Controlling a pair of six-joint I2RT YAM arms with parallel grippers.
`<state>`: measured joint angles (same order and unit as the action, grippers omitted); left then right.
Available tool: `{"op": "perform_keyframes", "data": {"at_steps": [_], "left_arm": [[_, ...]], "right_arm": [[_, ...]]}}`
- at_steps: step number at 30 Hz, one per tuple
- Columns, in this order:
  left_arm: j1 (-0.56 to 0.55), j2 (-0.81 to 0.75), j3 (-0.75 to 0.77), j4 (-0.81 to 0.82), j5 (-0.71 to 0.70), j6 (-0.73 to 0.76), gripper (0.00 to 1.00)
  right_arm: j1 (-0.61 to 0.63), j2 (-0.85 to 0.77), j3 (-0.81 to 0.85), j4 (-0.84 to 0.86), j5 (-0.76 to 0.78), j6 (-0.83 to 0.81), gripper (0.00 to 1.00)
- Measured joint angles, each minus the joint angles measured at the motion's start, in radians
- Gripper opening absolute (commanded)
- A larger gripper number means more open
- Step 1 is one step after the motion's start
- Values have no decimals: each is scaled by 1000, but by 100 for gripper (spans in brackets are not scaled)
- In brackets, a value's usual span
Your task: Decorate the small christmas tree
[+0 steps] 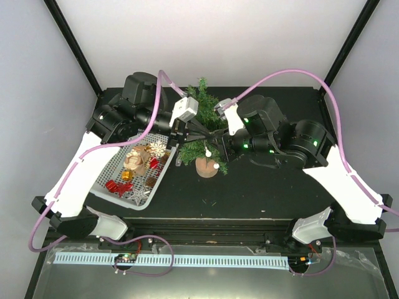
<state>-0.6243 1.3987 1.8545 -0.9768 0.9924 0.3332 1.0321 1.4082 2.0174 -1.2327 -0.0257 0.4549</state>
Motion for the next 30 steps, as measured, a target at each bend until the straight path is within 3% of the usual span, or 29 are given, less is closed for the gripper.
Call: {"op": "perform_keyframes", "data": {"at_steps": [3,7,9,18,26,30], "left_arm": [[0,-6,0,-12,-16,16,1],[0,-24,0,-35,-37,42,2],[0,-38,0,-49,-46,55,2],[11,-60,0,-97,-72,80,2],[106,-79,0,-120,-11,73,2],[149,-79,0,-142,32,72,2]], "right_arm": [[1,0,0,2,1,1,13],[2,-2,0,2,11,15,42],[1,-5,0,-2,24,17,47],[7,-80,-22,37,26,20,48],[92,-236,-298,134,27,-21,47],[107,-235,-374,170,28,-38,48]]}}
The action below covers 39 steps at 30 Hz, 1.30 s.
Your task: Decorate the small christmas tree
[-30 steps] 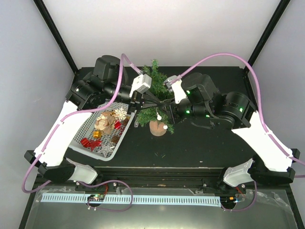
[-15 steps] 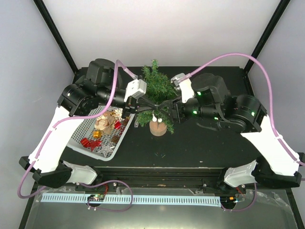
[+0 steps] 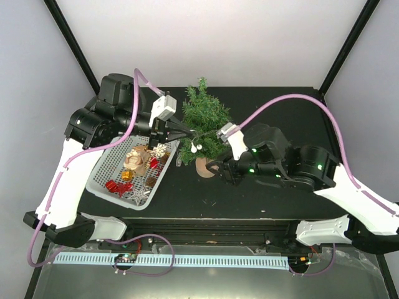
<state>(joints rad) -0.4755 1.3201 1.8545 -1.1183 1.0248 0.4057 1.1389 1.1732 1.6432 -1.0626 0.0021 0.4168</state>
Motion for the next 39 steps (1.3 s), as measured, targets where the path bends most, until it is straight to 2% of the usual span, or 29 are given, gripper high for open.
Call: {"op": "perform_keyframes", "data": {"at_steps": [8,16,24,26,29,31,33,39], "left_arm": [[18,-18,-43,-10,45,0,1],[29,-18,-53,-10,95,-13,2],[29,-18,-53,-10,145,-29,1],[29,-18,-53,-10,151,-33,1],[29,-18,-53,-9,158,-42,1],[30,-18,-53,-9,160,-44,2],[32,-18,-53,-9,162,-45,2],[57,-19,-66,-3,166,-48,1]], "right_arm": [[14,98,10,70,42,-53,50],[14,108,5,111,76,-85,50],[14,129,-65,195,80,-108,48],[15,136,-80,215,91,-113,40],[15,136,-101,237,106,-116,17],[15,135,-106,251,114,-121,5],[15,131,-109,259,123,-125,1],[15,94,-110,256,148,-119,1]]}}
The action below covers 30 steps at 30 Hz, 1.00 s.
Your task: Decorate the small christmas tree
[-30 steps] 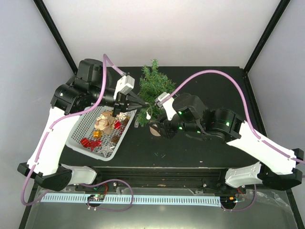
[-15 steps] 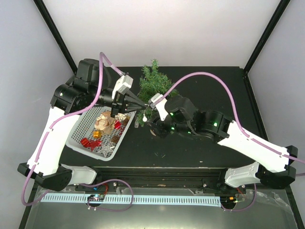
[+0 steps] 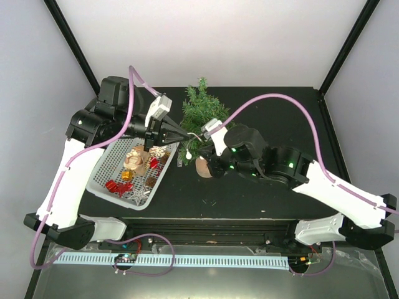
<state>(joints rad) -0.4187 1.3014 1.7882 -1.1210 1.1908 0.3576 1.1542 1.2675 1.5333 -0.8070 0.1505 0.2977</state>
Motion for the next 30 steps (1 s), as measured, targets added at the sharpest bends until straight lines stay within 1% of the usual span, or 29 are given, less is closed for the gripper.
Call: {"op": "perform_keyframes", "data": {"at_steps": [4,9,12,14,17,21,26,30], "left_arm": [[37,0,-18,18,0,-11,1],[89,0,-53,60,0,-37,2],[102,0,-66,105,13,-59,2],[106,-2,-70,143,15,-83,2],[114,1,-74,198,13,-126,1],[121,14,-76,296,11,-203,2],[126,44,-76,388,10,-267,2],[140,71,-76,455,12,-314,2]], "right_arm": [[0,-23,65,-57,14,0,1],[0,-8,293,-158,61,-12,1],[0,37,437,-200,94,-40,1],[0,96,526,-232,131,-69,1],[-6,185,619,-264,192,-109,1],[-34,275,666,-278,253,-142,1],[-82,309,670,-268,307,-169,1],[-106,325,726,-245,358,-190,1]]}}
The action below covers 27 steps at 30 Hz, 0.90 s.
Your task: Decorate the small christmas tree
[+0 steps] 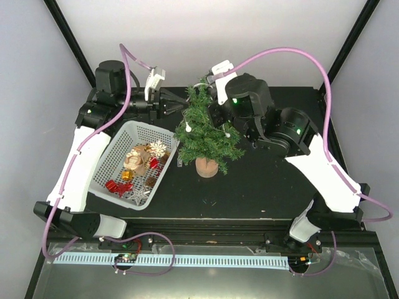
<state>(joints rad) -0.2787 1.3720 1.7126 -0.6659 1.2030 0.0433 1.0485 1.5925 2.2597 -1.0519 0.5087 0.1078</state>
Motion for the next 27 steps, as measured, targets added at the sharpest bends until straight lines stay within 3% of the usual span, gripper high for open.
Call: {"op": "perform_keyframes", "data": {"at_steps": [9,27], "left_arm": [[57,69,2,178,47,-156,2],[90,155,2,440,111,-410,2]], "right_arm": [[-48,61,121,33,31,-36,1],[-144,146,169,71,26,-32,1]]}}
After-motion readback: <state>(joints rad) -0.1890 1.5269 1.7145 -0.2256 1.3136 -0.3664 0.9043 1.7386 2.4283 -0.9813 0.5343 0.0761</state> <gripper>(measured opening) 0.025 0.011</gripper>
